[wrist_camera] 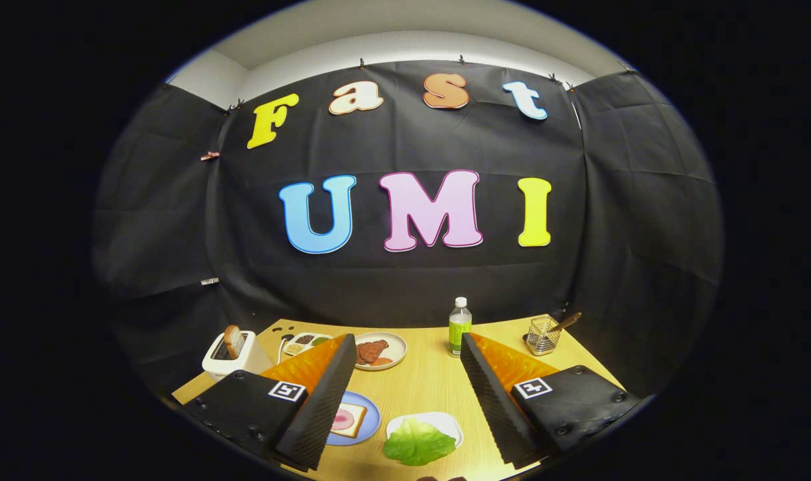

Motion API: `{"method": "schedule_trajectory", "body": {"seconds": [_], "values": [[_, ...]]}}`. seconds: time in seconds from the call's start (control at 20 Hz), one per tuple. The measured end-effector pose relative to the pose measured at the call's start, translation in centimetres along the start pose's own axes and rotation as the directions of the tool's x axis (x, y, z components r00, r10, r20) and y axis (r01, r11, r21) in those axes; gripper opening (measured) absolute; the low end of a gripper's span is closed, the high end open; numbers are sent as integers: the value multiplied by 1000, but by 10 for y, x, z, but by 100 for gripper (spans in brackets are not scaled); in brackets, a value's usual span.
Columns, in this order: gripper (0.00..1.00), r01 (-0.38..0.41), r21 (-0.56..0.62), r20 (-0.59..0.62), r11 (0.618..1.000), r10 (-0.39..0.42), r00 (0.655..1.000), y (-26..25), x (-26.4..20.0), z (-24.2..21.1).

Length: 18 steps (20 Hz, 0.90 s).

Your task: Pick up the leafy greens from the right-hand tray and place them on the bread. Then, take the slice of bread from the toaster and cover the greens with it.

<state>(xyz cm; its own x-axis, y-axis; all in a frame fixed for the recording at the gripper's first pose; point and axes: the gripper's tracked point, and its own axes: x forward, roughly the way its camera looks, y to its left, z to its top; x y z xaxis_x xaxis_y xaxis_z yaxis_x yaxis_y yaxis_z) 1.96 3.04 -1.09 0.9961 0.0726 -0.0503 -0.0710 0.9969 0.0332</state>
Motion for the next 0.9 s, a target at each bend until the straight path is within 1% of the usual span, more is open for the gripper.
{"method": "schedule_trajectory", "body": {"seconds": [0.3, 0.5, 0.75, 0.9], "values": [[97, -13, 3, -19, 1000, 13, 1000, 5, 6, -5], [97, -19, 1, -61, 1000, 19, 998, 6, 13, -17], [97, -30, -2, -166, 1000, 30, 986, 1, 25, -53], [97, -46, -16, -278, 999, 40, 960, -2, 32, -93]]}}
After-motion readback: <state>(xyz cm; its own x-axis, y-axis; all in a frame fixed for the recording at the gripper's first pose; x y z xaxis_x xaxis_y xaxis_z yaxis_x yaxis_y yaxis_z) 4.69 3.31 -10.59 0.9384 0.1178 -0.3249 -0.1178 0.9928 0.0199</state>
